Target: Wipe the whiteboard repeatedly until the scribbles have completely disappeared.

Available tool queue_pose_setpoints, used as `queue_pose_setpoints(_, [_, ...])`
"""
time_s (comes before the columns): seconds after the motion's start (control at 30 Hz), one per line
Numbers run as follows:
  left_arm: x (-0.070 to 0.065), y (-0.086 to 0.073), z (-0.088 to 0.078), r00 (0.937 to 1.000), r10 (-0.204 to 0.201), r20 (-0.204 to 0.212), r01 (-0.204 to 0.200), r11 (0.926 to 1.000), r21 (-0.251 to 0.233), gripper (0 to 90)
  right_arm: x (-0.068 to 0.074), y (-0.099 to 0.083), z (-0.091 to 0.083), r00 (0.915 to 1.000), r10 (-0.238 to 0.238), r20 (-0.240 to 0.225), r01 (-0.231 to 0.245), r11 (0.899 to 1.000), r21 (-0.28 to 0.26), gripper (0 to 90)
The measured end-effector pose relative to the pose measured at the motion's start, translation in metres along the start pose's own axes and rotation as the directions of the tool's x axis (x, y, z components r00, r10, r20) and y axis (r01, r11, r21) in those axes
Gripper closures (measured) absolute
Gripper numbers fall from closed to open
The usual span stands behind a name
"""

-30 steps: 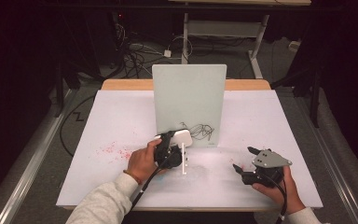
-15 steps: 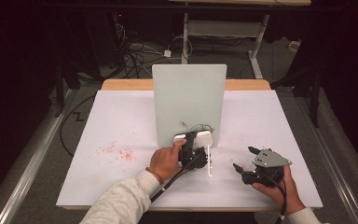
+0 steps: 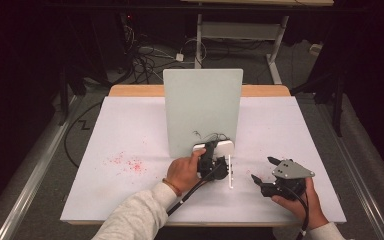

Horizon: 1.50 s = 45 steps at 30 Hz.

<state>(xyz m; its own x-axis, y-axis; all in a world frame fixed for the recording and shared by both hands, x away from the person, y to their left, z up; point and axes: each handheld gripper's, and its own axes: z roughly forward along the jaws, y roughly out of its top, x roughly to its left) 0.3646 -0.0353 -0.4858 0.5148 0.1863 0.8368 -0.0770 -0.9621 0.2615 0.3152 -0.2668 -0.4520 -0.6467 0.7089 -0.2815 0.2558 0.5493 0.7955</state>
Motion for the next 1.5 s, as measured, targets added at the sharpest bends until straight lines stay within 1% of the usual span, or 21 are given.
queue_pose_setpoints(0.07, [0.003, -0.016, -0.004, 1.0000, 0.001, 0.001, -0.001, 1.0000, 0.008, 28.3, -0.001, 0.000, -0.001, 1.0000, -0.004, 0.002, 0.004, 1.000, -0.001, 22.2])
queue_pose_setpoints(0.1, [0.003, -0.016, -0.004, 1.0000, 0.001, 0.001, -0.001, 1.0000, 0.008, 28.3, -0.001, -0.001, -0.002, 1.0000, -0.002, 0.002, 0.002, 1.000, -0.002, 22.2])
queue_pose_setpoints(0.13, [0.006, -0.027, -0.007, 1.0000, 0.007, -0.004, -0.007, 0.9999, 0.015, 28.3, -0.001, -0.001, -0.002, 1.0000, 0.000, 0.005, 0.000, 1.000, -0.004, 22.2])
queue_pose_setpoints(0.2, [0.008, -0.040, -0.010, 0.9998, 0.017, -0.008, -0.017, 0.9995, 0.027, 28.3, -0.001, 0.000, -0.003, 1.0000, -0.003, 0.007, 0.003, 1.000, -0.003, 22.2])
queue_pose_setpoints(0.23, [0.008, -0.040, -0.010, 0.9998, 0.017, -0.008, -0.017, 0.9995, 0.027, 28.3, -0.001, 0.000, -0.003, 1.0000, -0.003, 0.007, 0.003, 1.000, -0.003, 22.2])
queue_pose_setpoints(0.27, [0.011, -0.052, -0.013, 0.9998, 0.019, -0.011, -0.019, 0.9990, 0.041, 28.3, 0.000, 0.000, -0.003, 1.0000, -0.003, 0.003, 0.003, 1.000, -0.007, 22.2])
queue_pose_setpoints(0.3, [0.011, -0.052, -0.013, 0.9998, 0.019, -0.011, -0.019, 0.9990, 0.041, 28.3, 0.000, 0.000, -0.004, 1.0000, -0.006, 0.006, 0.006, 1.000, -0.007, 22.2])
queue_pose_setpoints(0.33, [0.014, -0.064, -0.016, 0.9997, 0.018, -0.016, -0.017, 0.9983, 0.056, 28.3, 0.000, 0.000, -0.003, 1.0000, -0.004, 0.005, 0.004, 1.000, -0.007, 22.2])
queue_pose_setpoints(0.4, [0.016, -0.077, -0.020, 0.9995, 0.021, -0.023, -0.019, 0.9970, 0.075, 28.4, 0.001, 0.000, -0.003, 1.0000, 0.000, 0.004, 0.000, 1.000, -0.005, 22.2])
queue_pose_setpoints(0.43, [0.016, -0.077, -0.020, 0.9995, 0.021, -0.023, -0.019, 0.9970, 0.075, 28.4, 0.001, 0.000, -0.003, 1.0000, 0.001, 0.004, -0.001, 1.000, -0.004, 22.2])
queue_pose_setpoints(0.47, [0.018, -0.089, -0.023, 0.9997, 0.012, -0.020, -0.010, 0.9960, 0.089, 28.4, 0.001, 0.000, -0.002, 1.0000, -0.001, 0.002, 0.001, 1.000, -0.002, 22.2])
queue_pose_setpoints(0.5, [0.018, -0.089, -0.023, 0.9997, 0.012, -0.020, -0.010, 0.9960, 0.089, 28.4, 0.001, 0.000, -0.002, 1.0000, 0.001, 0.001, -0.001, 1.000, -0.001, 22.2])
queue_pose_setpoints(0.53, [0.019, -0.099, -0.025, 0.9994, 0.019, -0.029, -0.015, 0.9936, 0.112, 28.4, 0.001, 0.000, -0.002, 1.0000, -0.004, 0.000, 0.004, 1.000, 0.000, 22.2])
queue_pose_setpoints(0.57, [0.019, -0.099, -0.025, 0.9994, 0.019, -0.029, -0.015, 0.9936, 0.112, 28.4, 0.001, 0.000, -0.002, 1.0000, -0.004, 0.000, 0.004, 1.000, 0.000, 22.2])
queue_pose_setpoints(0.67, [0.019, -0.115, -0.028, 0.9994, 0.016, -0.031, -0.012, 0.9910, 0.133, 28.5, 0.002, 0.000, -0.002, 1.0000, -0.010, 0.001, 0.010, 1.000, 0.001, 22.2])
queue_pose_setpoints(0.8, [0.018, -0.125, -0.030, 0.9992, 0.021, -0.033, -0.016, 0.9884, 0.151, 28.5, 0.002, 0.000, -0.001, 1.0000, -0.009, 0.000, 0.009, 1.000, 0.000, 22.2])
queue_pose_setpoints(0.9, [0.018, -0.128, -0.030, 0.9994, 0.011, -0.033, -0.006, 0.9878, 0.156, 28.6, 0.003, 0.000, -0.001, 1.0000, -0.008, -0.003, 0.008, 1.000, 0.000, 22.2])
queue_pose_setpoints(1.07, [0.016, -0.123, -0.029, 0.9988, 0.025, -0.043, -0.017, 0.9871, 0.159, 28.5, 0.003, 0.000, 0.000, 0.9999, -0.011, -0.005, 0.011, 1.000, 0.003, 22.2])
queue_pose_setpoints(1.23, [0.018, -0.111, -0.028, 0.9990, 0.019, -0.039, -0.013, 0.9883, 0.152, 28.5, 0.004, 0.001, 0.001, 0.9999, -0.009, -0.010, 0.009, 1.000, 0.010, 22.3])
queue_pose_setpoints(1.37, [0.026, -0.101, -0.027, 0.9993, -0.007, -0.036, 0.011, 0.9915, 0.130, 28.5, 0.004, 0.000, 0.000, 0.9999, -0.008, -0.011, 0.008, 1.000, 0.008, 22.3])
queue_pose_setpoints(1.5, [0.033, -0.088, -0.027, 0.9983, -0.029, -0.051, 0.034, 0.9941, 0.103, 28.5, 0.004, 0.000, 0.000, 0.9999, -0.011, -0.011, 0.011, 1.000, 0.010, 22.3])
